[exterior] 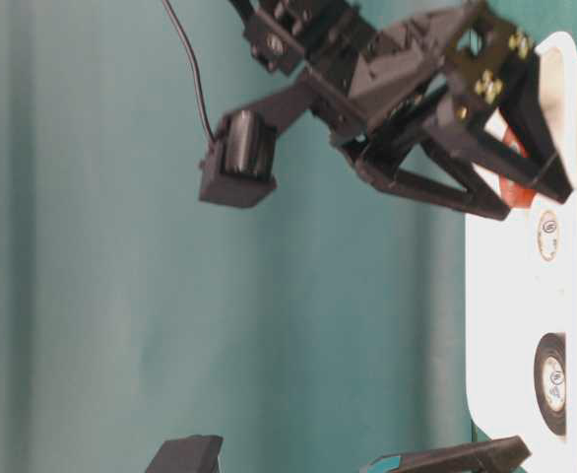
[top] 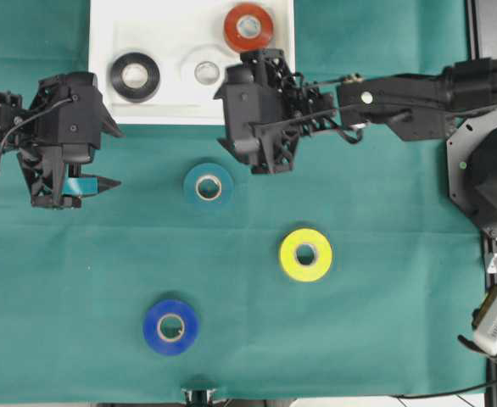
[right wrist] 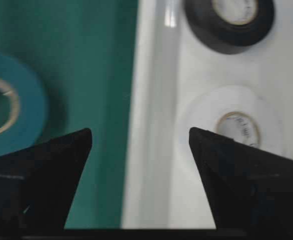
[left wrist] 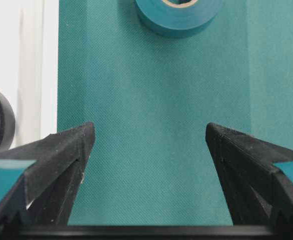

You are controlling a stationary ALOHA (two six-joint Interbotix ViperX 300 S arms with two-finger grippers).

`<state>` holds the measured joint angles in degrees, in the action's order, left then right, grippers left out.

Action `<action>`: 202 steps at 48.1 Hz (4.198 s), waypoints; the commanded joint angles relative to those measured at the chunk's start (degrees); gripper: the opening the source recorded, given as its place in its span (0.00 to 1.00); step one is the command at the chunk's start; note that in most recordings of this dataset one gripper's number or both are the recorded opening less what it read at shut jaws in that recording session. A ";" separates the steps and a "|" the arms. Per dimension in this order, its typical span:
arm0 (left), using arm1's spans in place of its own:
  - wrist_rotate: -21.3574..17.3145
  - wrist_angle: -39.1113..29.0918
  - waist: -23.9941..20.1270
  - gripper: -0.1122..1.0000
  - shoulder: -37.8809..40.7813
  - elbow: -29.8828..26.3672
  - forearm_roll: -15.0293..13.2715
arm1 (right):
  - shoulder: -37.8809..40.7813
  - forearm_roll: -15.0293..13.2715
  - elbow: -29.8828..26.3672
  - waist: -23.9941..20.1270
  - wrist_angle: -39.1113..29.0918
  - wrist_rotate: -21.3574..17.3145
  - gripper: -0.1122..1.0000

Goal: Put the tape alternately from left to right into the white case.
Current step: 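Open the right gripper to release the white roll and withdraw, then move the left gripper down over the blue tape roll, then close the left gripper on the blue roll's core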

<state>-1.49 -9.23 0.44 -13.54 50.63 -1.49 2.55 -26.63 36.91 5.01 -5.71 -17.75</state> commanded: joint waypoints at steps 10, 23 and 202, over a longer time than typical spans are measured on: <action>-0.09 0.53 0.09 0.99 -0.88 -0.97 0.09 | -3.52 -0.09 1.76 -2.20 0.44 -0.18 0.91; 0.18 0.53 0.53 0.99 -0.88 -1.05 0.09 | -3.60 -0.09 1.85 -2.20 0.44 -0.18 0.91; 44.82 -13.54 23.91 0.34 27.51 -29.00 0.18 | -3.60 -0.09 3.34 -2.46 0.88 -0.09 0.91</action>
<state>43.68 -22.85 23.99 17.14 21.80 -1.32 0.62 -26.63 40.69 2.72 -5.27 -17.84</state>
